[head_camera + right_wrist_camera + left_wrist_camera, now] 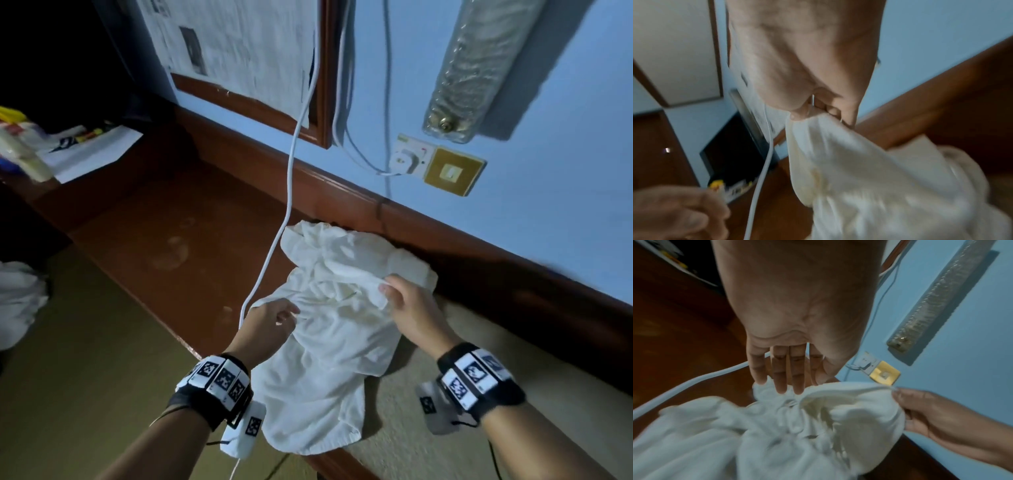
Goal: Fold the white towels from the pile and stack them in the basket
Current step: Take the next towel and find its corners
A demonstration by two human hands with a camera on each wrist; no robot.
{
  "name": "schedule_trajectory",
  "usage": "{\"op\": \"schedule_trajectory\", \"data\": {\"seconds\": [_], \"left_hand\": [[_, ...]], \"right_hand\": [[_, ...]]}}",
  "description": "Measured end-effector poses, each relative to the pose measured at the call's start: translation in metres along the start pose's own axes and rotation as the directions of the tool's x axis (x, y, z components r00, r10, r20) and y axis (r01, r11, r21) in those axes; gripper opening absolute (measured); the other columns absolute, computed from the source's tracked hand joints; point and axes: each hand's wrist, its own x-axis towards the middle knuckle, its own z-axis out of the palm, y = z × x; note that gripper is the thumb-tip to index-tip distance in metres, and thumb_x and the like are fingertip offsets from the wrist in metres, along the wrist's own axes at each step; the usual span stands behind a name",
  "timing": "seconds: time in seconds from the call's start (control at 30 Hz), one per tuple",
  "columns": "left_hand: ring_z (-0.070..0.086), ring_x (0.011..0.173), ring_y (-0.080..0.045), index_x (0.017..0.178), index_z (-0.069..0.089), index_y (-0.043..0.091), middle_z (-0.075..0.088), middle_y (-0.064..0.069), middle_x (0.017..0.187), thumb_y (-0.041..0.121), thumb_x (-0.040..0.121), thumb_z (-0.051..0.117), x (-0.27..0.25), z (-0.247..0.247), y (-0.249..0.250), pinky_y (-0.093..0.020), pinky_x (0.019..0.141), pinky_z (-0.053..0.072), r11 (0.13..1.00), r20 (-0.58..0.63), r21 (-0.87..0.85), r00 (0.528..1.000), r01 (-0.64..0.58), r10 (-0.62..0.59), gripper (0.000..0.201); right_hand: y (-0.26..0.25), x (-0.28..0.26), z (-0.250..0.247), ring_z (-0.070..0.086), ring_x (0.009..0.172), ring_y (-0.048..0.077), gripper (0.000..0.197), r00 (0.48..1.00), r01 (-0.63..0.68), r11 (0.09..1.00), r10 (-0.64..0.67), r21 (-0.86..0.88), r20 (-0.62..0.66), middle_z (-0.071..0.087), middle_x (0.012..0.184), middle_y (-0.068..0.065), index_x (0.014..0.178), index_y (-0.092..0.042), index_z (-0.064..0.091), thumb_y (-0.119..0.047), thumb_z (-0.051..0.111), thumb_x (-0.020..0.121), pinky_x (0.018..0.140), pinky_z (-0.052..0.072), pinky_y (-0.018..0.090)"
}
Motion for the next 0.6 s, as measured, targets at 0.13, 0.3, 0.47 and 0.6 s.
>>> {"op": "schedule_trajectory", "data": {"seconds": [0.13, 0.3, 0.47, 0.6], "left_hand": [[0.048, 0.132, -0.017, 0.148, 0.044, 0.027, 0.05, 0.002, 0.144, 0.038, 0.085, 0.081, 0.019, -0.007, 0.062, -0.038, 0.11, 0.043, 0.976, -0.066, 0.033, 0.974, -0.217, 0.219, 0.073], [0.024, 0.153, -0.017, 0.161, 0.023, 0.029, 0.026, 0.005, 0.168, 0.06, 0.07, 0.082, 0.012, 0.008, 0.144, -0.048, 0.12, 0.027, 0.867, 0.031, 0.097, 0.872, -0.489, 0.489, 0.112], [0.068, 0.107, -0.024, 0.108, 0.06, 0.036, 0.071, 0.002, 0.114, 0.048, 0.088, 0.072, -0.03, 0.038, 0.197, -0.041, 0.09, 0.054, 0.843, 0.128, -0.081, 0.833, -0.532, 0.538, 0.026], [0.072, 0.1, -0.026, 0.099, 0.068, 0.032, 0.074, 0.001, 0.097, 0.064, 0.083, 0.064, -0.045, 0.057, 0.2, -0.035, 0.083, 0.056, 0.872, 0.234, -0.155, 0.84, -0.464, 0.489, 0.036]], "right_hand": [[-0.062, -0.034, -0.08, 0.069, 0.096, 0.008, 0.019, 0.977, 0.156, 0.981, -0.136, 0.119, -0.164, 0.073, 0.1, -0.008, 0.11, -0.018, 0.069, -0.028, 0.053, 0.107, 0.085, 0.053, 0.033], [-0.145, -0.113, -0.167, 0.058, 0.081, -0.003, 0.016, 0.921, 0.298, 0.936, -0.232, 0.185, -0.313, 0.065, 0.087, -0.015, 0.103, -0.018, 0.068, -0.015, 0.053, 0.108, 0.072, 0.042, 0.018], [-0.196, -0.208, -0.229, 0.051, 0.082, 0.006, 0.016, 0.782, 0.402, 0.885, -0.199, 0.234, -0.591, 0.062, 0.088, -0.007, 0.103, -0.024, 0.068, -0.025, 0.052, 0.107, 0.071, 0.038, 0.025], [-0.183, -0.275, -0.271, 0.049, 0.088, 0.02, 0.021, 0.638, 0.38, 0.884, -0.037, 0.273, -0.769, 0.058, 0.093, 0.007, 0.1, -0.016, 0.07, -0.026, 0.054, 0.108, 0.078, 0.038, 0.036]]}}
